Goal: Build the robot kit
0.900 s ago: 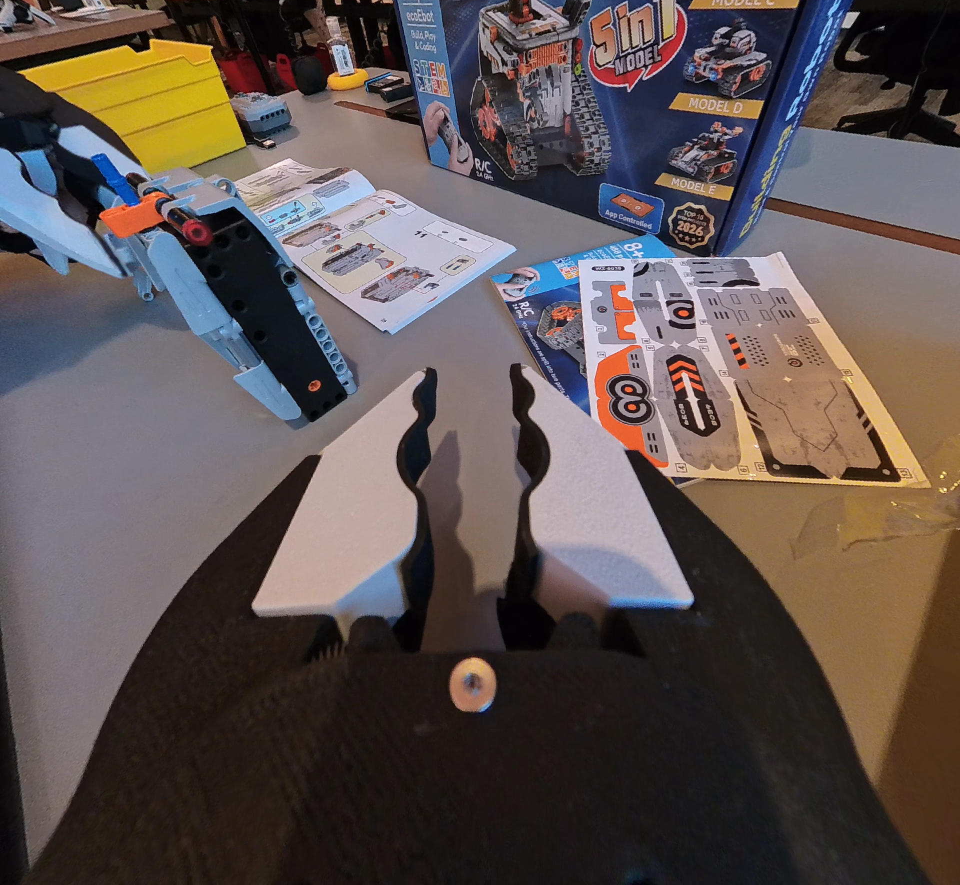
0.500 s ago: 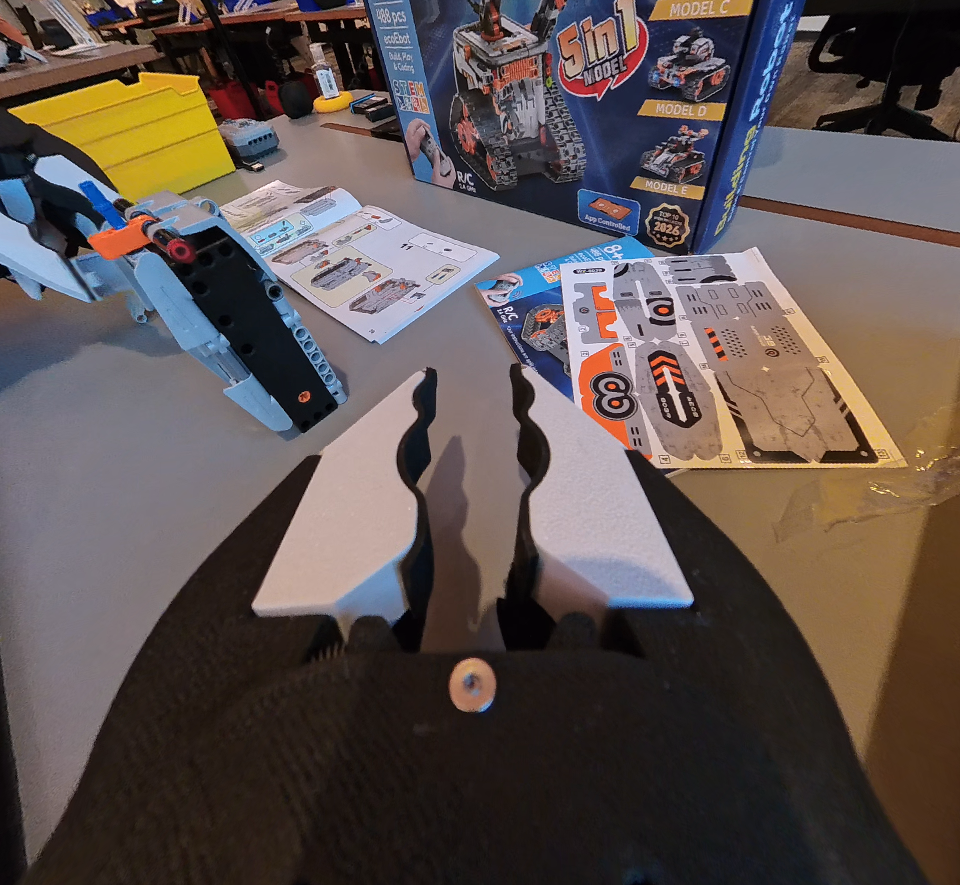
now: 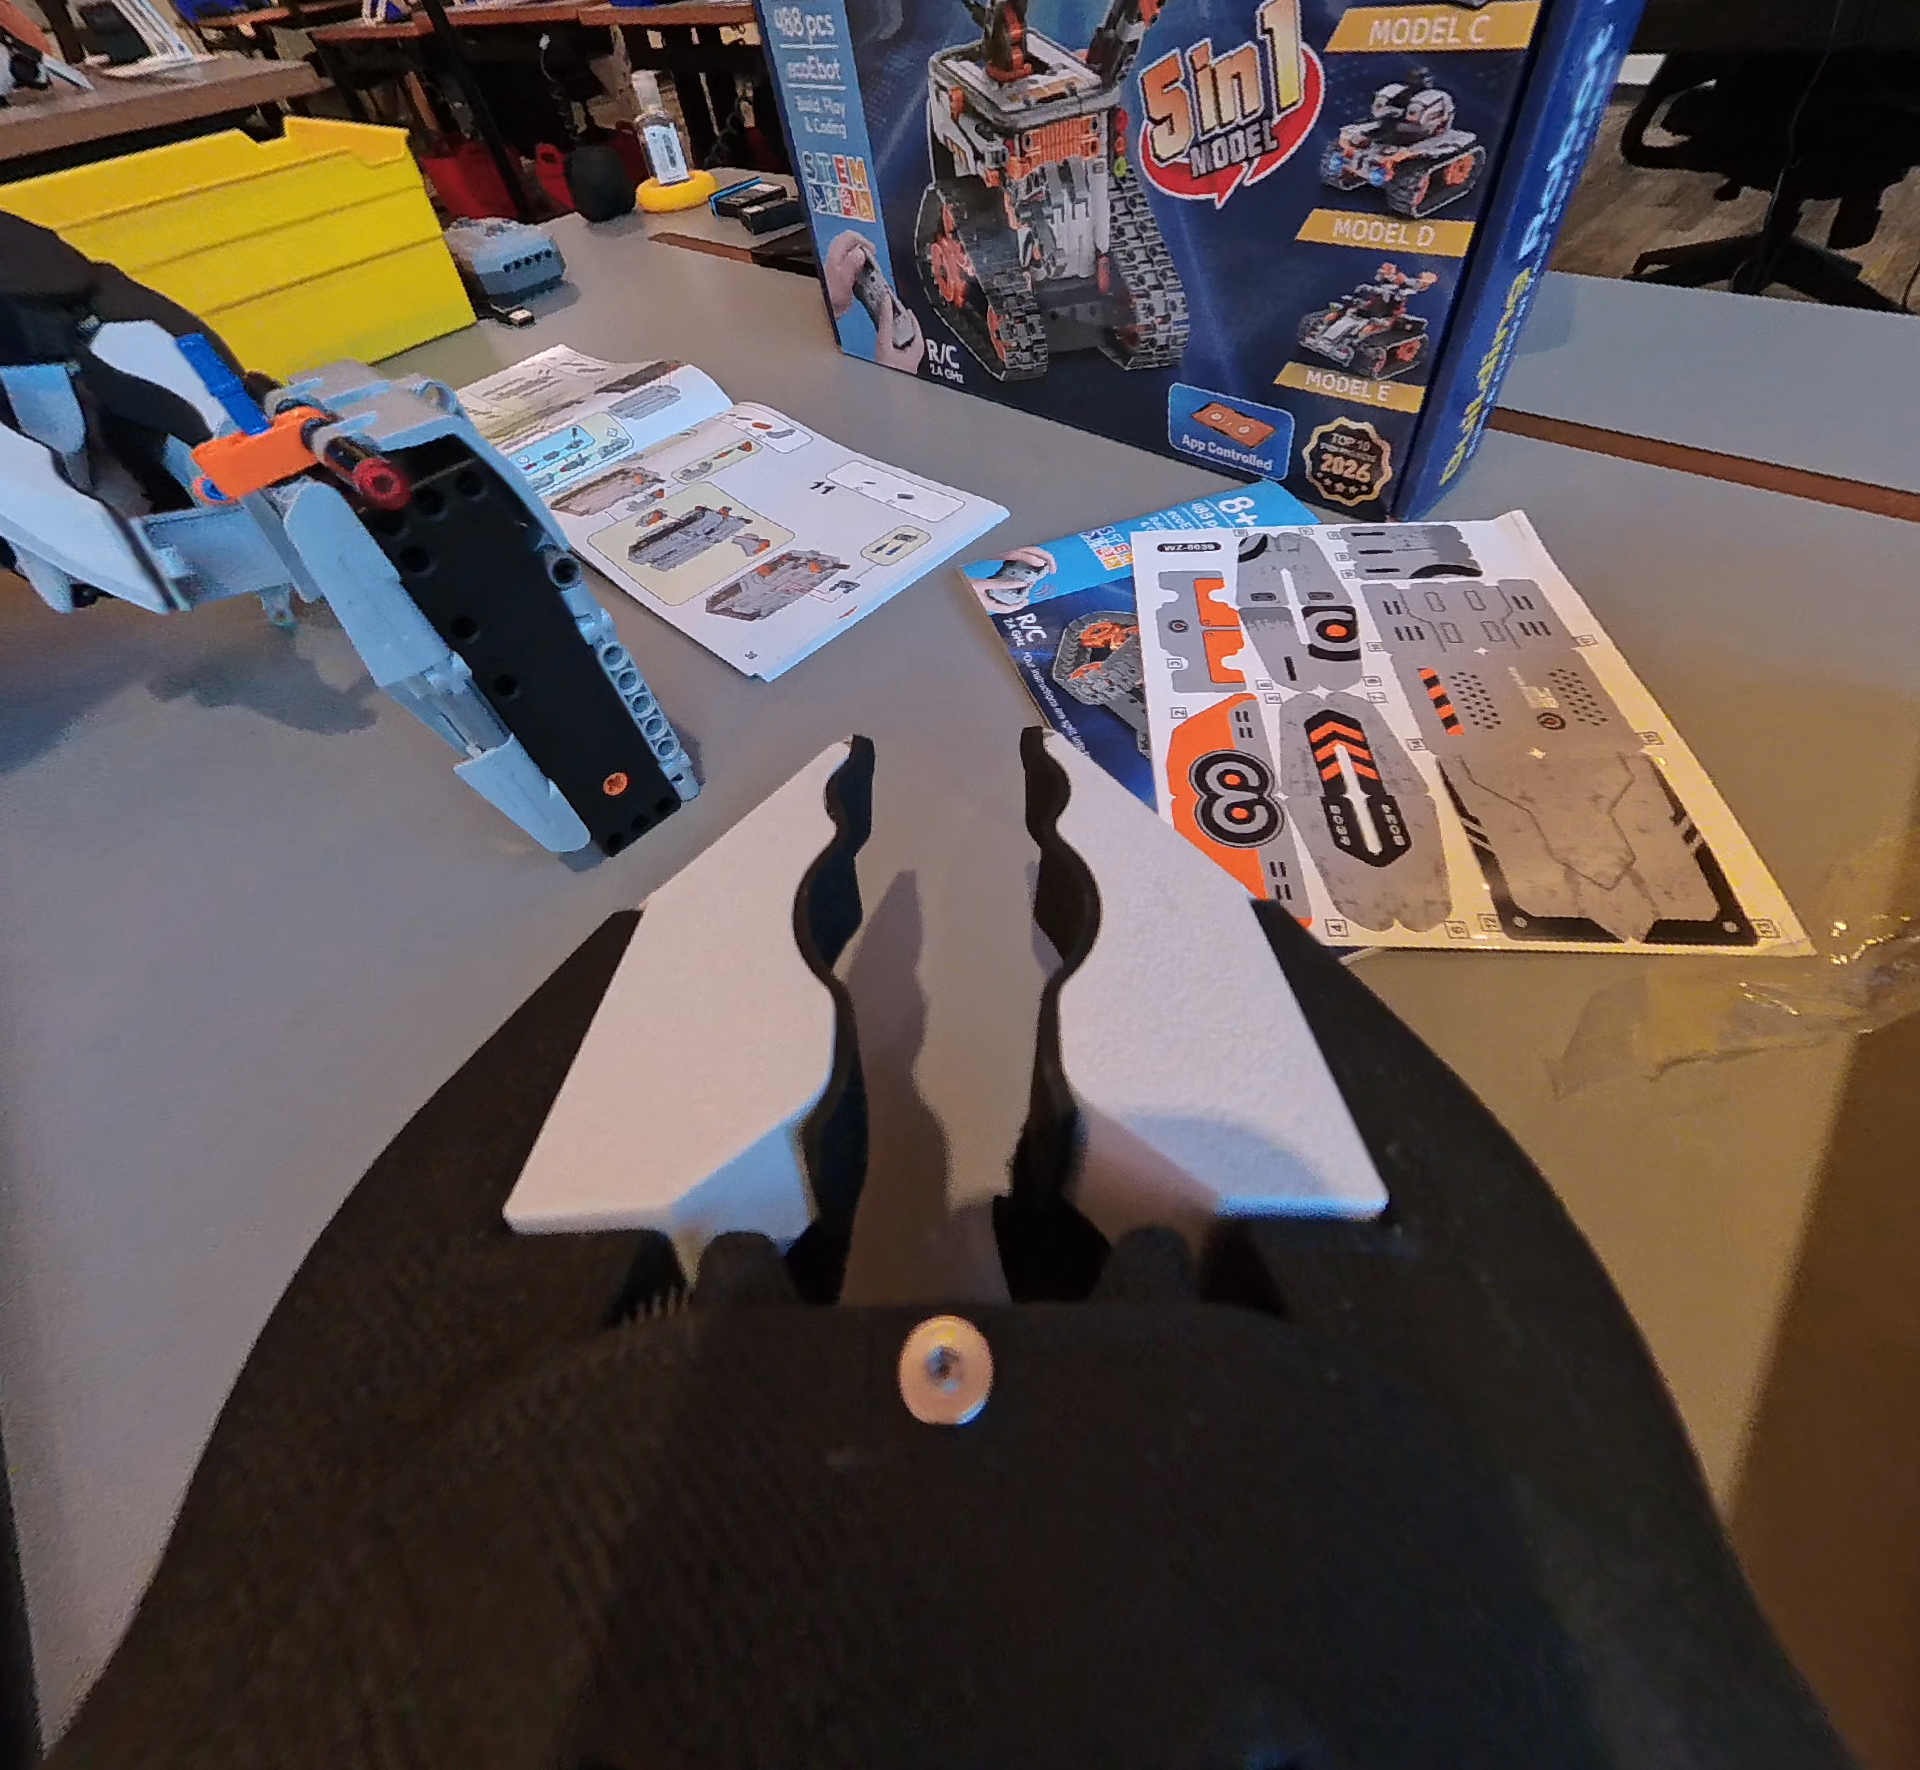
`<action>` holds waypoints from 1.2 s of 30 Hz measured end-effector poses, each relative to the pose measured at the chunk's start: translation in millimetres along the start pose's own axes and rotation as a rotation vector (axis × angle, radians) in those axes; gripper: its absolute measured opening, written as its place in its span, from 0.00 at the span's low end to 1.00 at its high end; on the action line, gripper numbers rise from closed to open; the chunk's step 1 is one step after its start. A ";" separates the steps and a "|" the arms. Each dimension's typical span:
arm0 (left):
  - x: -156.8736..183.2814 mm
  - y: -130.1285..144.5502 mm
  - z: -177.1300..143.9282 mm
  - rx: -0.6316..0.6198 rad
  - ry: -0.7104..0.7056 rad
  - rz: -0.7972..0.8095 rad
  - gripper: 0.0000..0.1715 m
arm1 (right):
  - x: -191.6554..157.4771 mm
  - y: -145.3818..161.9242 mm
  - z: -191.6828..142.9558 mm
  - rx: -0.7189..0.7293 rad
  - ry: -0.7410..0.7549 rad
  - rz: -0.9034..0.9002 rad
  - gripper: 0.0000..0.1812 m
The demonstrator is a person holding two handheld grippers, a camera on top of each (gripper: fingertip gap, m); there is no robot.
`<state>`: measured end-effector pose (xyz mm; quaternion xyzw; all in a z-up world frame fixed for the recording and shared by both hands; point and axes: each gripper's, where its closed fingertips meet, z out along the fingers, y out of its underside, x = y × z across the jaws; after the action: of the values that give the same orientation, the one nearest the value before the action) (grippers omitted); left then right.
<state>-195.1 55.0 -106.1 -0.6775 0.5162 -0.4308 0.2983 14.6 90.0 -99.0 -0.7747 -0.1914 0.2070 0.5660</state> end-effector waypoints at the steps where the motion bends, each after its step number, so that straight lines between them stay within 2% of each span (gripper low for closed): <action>1: -0.2 -1.8 4.0 -0.002 -0.010 0.012 0.25 | -1.1 0.4 0.3 -0.003 0.001 -0.012 0.16; 8: -9.1 -11.3 33.6 -0.083 -0.117 0.186 0.25 | -11.0 -1.3 -1.1 0.013 -0.028 -0.030 0.22; 13: -2.2 -11.7 45.9 -0.147 -0.125 0.256 0.25 | -24.6 -8.9 -5.7 0.077 -0.061 -0.028 0.29; 20: -3.4 -16.0 51.7 -0.179 -0.155 0.283 0.25 | -51.1 -28.5 -5.8 0.141 -0.032 -0.116 0.37; 23: -1.6 -17.8 52.6 -0.173 -0.130 0.267 0.25 | -74.1 -39.3 -7.2 0.199 -0.005 -0.144 0.37; 27: -0.8 -23.6 50.8 -0.160 -0.113 0.264 0.25 | -100.8 -44.7 -1.3 0.241 0.029 -0.147 0.45; 31: -6.2 -25.7 50.4 -0.179 -0.132 0.264 0.25 | -109.7 -43.8 13.3 0.234 0.072 -0.050 0.52; 36: -2.9 -25.2 53.5 -0.203 -0.118 0.288 0.25 | -125.1 -37.8 29.9 0.194 0.086 -0.056 0.54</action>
<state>-136.5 62.9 -109.7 -0.6474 0.6301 -0.2890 0.3166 -109.0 58.2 -58.0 -0.7188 -0.1677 0.1752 0.6516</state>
